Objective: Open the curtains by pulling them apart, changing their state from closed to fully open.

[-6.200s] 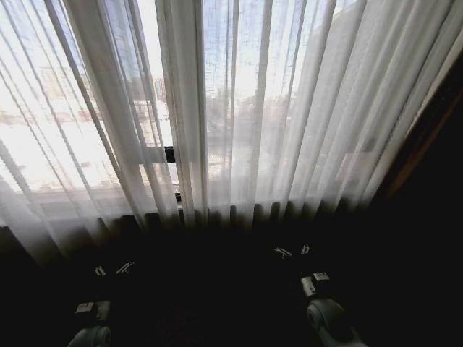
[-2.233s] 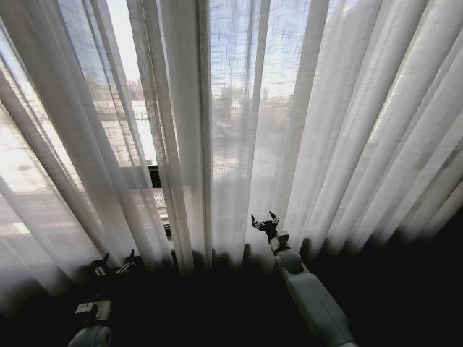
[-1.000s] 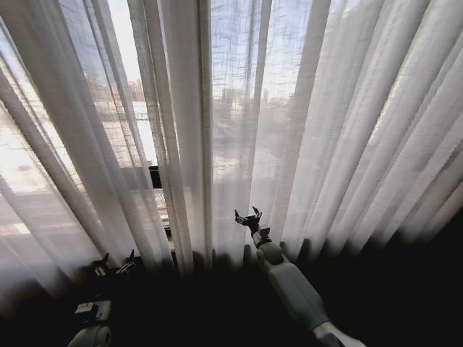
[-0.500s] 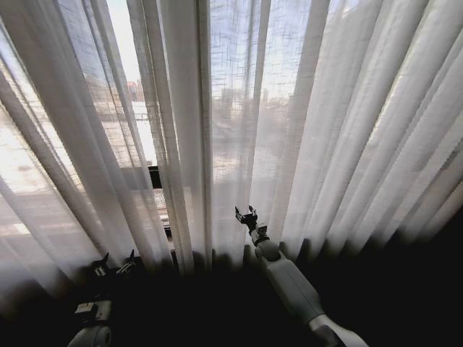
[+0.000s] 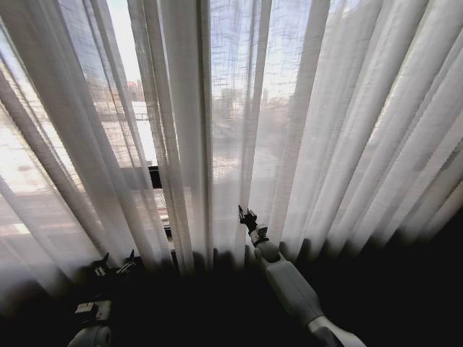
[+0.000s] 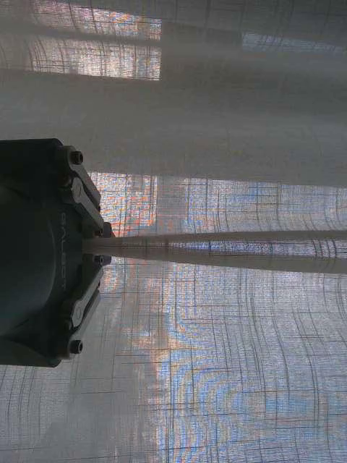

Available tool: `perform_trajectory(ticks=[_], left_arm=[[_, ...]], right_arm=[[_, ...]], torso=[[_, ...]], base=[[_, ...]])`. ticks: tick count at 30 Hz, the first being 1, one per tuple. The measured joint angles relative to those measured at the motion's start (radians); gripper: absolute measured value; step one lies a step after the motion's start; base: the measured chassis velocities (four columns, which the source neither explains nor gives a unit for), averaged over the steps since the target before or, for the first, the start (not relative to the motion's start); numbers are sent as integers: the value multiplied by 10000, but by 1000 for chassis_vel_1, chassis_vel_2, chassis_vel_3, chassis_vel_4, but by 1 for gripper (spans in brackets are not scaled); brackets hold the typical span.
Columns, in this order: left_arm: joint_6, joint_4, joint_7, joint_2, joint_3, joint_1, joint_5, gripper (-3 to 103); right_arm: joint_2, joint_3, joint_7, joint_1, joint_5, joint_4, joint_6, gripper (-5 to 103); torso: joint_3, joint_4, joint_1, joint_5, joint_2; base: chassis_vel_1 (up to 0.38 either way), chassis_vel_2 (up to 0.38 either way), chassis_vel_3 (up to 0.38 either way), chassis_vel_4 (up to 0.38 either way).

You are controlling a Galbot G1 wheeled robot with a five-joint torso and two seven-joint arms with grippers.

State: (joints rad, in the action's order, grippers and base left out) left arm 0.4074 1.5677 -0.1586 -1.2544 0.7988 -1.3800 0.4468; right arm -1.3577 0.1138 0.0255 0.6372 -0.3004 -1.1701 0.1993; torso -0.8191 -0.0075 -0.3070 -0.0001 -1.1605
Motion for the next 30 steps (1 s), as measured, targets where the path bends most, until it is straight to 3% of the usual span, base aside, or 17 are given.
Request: perform_trajectory(ticks=[1,7,14,25,30], left_arm=[[0,0,0,0,0,0,0,100],[0,0,0,0,0,0,0,100],[0,0,0,1,1,0,0,100],[0,0,0,1,0,0,0,100],[0,0,0,0,0,1,0,100]], right_arm=[[15,4,-118,12,-45,0,10,2],[99,87,-641,58,-78,16,31,0],[231,168,-682,69,-109,47,30,0],[543,347,-724,79,-286,9,12,0],[1132,549,-690,273,-722,-550,-140,0]], torso=[[0,0,0,0,0],[0,0,0,0,0],[1,2,3,1,0],[0,0,1,4,0],[-2,-4,-5,1,2]], base=[[0,0,0,0],[0,0,0,0],[-25,-4,28,1],[-243,-68,236,63],[-323,-221,328,213]])
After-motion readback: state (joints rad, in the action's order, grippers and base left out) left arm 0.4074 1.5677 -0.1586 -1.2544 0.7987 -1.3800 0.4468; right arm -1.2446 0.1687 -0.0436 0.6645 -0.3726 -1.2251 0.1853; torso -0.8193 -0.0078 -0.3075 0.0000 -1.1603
